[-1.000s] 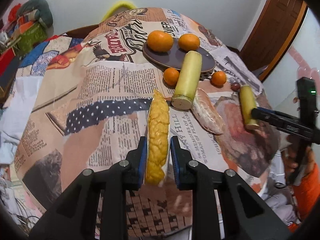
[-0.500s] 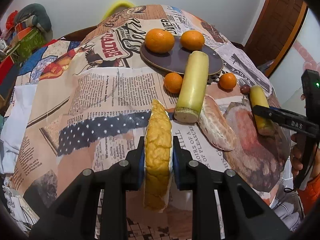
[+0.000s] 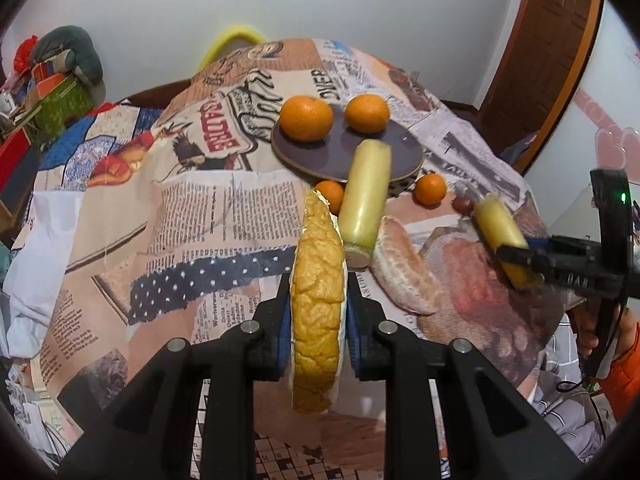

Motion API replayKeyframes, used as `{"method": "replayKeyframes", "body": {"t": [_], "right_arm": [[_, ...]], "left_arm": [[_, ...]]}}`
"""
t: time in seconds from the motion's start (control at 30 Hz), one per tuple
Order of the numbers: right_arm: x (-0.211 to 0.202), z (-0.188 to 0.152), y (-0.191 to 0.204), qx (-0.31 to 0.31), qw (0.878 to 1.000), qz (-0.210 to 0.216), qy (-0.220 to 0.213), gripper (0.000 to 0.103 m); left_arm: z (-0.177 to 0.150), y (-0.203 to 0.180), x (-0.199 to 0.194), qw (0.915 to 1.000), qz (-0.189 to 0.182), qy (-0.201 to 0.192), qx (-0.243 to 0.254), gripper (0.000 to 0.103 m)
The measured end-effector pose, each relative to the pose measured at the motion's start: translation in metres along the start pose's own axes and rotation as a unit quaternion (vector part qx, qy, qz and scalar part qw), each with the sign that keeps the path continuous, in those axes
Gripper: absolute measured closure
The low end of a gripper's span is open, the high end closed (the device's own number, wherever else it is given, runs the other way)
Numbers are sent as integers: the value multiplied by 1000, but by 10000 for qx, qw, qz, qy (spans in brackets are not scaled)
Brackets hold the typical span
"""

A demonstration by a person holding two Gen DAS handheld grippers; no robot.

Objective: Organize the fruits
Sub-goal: 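Grasp and lift the pale green corn cob with the right tool while left lifts the wedge, then lower the pomelo wedge and corn cob onto the grey plate and open both tools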

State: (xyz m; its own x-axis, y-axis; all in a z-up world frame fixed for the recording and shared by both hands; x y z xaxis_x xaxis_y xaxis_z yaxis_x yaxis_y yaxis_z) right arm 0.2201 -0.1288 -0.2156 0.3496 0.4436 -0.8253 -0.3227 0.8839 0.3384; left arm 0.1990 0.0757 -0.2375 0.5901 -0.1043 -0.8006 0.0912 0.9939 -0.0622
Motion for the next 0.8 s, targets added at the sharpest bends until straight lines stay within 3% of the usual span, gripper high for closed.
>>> {"method": "replayKeyframes", "body": {"t": [0.17, 0.33, 0.57, 0.8], "right_arm": [[-11, -21, 6, -574, 9979, -38, 300, 66], [-4, -13, 4, -494, 9979, -55, 425, 65], [11, 3, 2, -204, 9993, 28, 313, 68], [-16, 21, 24, -392, 9988, 230, -197, 69]], "left_arm": [[2, -10, -9, 9999, -45, -90, 94, 80], [4, -19, -8, 9998, -49, -97, 184, 80], [10, -23, -9, 9997, -80, -157, 192, 80], [36, -23, -16, 9989, -31, -425, 183, 81]]}}
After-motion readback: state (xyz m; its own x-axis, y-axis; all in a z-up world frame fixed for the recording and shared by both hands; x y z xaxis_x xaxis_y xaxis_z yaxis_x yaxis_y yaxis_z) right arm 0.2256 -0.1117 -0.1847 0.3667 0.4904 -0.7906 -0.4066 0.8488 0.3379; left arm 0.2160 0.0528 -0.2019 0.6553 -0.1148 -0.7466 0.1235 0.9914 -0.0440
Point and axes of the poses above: each gripper's, at about its wrist camera, not at the fingertips, and x roughly the way its jaws point, y to its left, z to its top, the point moved 6 cm from there along x, roughly the way its jaws point, and after that the axes turned 4 degrees about x, right-handed, at the moved point
